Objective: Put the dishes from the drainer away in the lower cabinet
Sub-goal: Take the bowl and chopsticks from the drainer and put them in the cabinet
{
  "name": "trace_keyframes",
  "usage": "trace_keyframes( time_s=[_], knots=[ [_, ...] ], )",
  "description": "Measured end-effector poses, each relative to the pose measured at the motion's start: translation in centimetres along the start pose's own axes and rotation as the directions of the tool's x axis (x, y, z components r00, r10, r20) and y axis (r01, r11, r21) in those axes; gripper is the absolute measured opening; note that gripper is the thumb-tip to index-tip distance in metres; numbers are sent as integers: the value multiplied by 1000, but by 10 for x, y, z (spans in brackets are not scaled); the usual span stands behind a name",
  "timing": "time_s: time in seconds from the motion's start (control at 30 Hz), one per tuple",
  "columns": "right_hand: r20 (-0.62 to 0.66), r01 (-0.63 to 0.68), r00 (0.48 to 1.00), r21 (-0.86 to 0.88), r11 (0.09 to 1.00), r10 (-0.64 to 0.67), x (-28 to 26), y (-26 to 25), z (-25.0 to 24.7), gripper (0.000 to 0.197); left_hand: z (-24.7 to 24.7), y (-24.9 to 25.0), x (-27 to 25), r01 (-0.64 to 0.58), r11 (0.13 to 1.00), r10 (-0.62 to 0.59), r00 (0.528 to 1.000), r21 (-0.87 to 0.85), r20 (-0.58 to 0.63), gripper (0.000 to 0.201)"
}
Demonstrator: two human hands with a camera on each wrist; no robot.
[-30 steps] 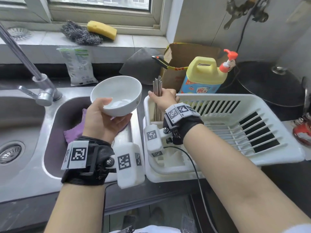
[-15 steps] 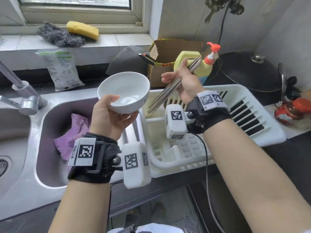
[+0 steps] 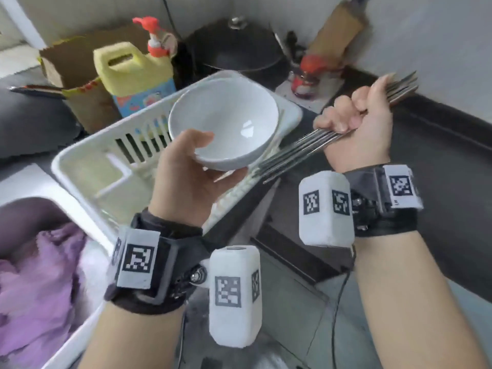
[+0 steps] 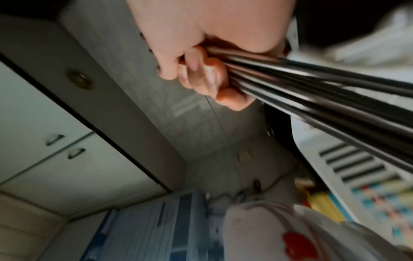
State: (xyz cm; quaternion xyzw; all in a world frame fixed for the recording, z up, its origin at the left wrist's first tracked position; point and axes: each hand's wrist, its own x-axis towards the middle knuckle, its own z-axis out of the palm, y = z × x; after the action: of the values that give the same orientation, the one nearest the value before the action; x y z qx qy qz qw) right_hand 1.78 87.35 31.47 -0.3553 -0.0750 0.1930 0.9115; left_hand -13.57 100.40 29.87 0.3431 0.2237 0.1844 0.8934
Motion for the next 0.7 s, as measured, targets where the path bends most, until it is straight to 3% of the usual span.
trace_keyframes(
  time_s=[0.13, 0.27, 0.4, 0.43, 0.57, 0.7],
  knots=[
    [-178, 132, 972, -107, 985, -150, -64, -69, -71, 60, 53, -72, -18, 182, 981, -189, 974, 67, 125, 31],
    [-365, 272, 869, -209, 939, -333, -166, -148, -143, 58, 116, -154, -74, 293, 932, -340, 909, 211, 240, 26],
    [-529, 370, 698, -311, 876, -483, -314, -227, -220, 58, 175, -254, -183, 346, 872, -464, 808, 345, 363, 22],
    [-539, 383, 679, -321, 866, -499, -336, -234, -232, 58, 180, -268, -198, 364, 859, -490, 790, 359, 370, 21],
    [-659, 465, 473, -377, 801, -585, -489, -291, -294, 59, 218, -365, -312, 453, 729, -668, 634, 513, 390, 19],
    [-724, 483, 305, -442, 756, -618, -595, -327, -337, 56, 248, -431, -399, 460, 636, -761, 508, 619, 405, 19]
  ],
)
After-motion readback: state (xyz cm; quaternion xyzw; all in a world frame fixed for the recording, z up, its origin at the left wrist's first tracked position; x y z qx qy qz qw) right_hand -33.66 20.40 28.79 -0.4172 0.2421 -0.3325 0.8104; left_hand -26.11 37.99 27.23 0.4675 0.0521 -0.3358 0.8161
